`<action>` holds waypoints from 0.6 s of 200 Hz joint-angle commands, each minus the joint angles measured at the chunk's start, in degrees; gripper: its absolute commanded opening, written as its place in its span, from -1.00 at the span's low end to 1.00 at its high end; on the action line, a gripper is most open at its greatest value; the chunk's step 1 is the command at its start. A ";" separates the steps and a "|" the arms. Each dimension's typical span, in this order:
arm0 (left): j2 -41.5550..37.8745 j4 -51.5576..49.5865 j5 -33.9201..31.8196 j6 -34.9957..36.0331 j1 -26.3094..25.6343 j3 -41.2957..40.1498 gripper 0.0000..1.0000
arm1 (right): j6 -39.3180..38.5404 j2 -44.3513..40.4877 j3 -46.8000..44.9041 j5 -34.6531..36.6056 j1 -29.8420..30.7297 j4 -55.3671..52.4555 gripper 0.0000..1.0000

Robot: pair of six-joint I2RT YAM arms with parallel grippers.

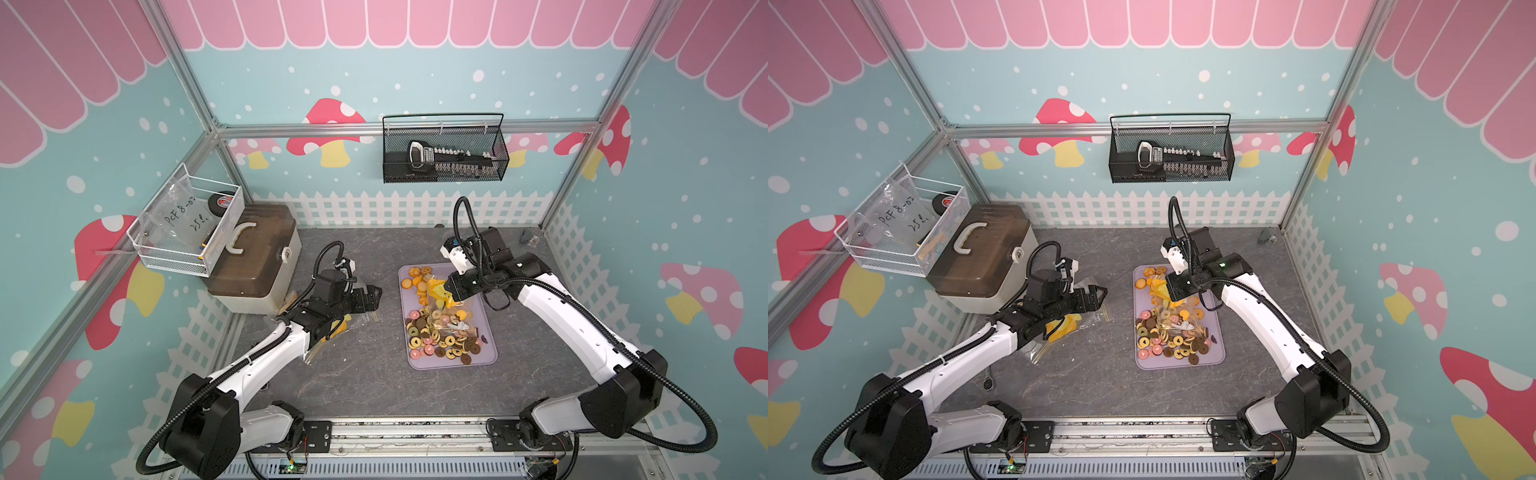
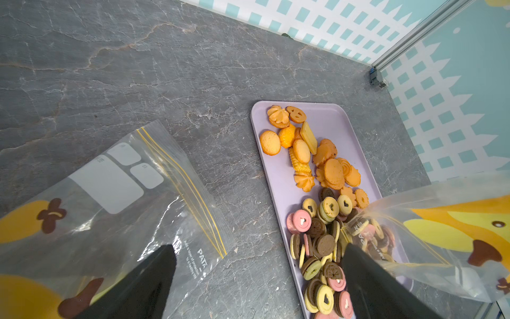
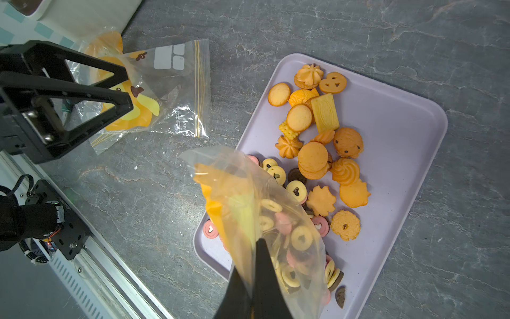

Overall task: Pour cookies out of the ziploc bag
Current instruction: 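Pour the cookies out of the ziploc bag onto the tray.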

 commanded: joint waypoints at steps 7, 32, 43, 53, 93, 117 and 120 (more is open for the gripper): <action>-0.07 0.51 0.36 -0.41 0.39 0.83 0.98 | 0.40 -2.21 0.85 -0.53 0.18 -0.14 -0.98; -0.42 0.51 0.25 -0.59 0.39 0.75 0.98 | 0.71 -2.73 0.64 -1.03 0.18 0.03 -0.98; -0.48 0.52 0.16 -0.59 0.35 0.69 0.98 | 0.49 -2.44 0.10 -0.77 0.17 0.11 -0.98; -0.49 0.45 0.16 -0.59 0.34 0.69 0.98 | 0.76 -2.14 0.27 -1.49 0.18 -0.37 -0.98; -0.71 0.40 -0.13 -0.50 0.39 0.61 0.98 | 1.34 -6.03 1.33 0.11 0.25 -0.71 -0.97; 0.08 0.82 0.28 -0.76 0.38 0.84 0.98 | 1.04 -4.96 -2.26 0.10 0.27 0.19 -0.96; 0.18 0.83 0.33 -0.81 0.38 0.93 0.98 | 1.05 -4.61 -2.73 -0.22 0.24 0.28 -0.96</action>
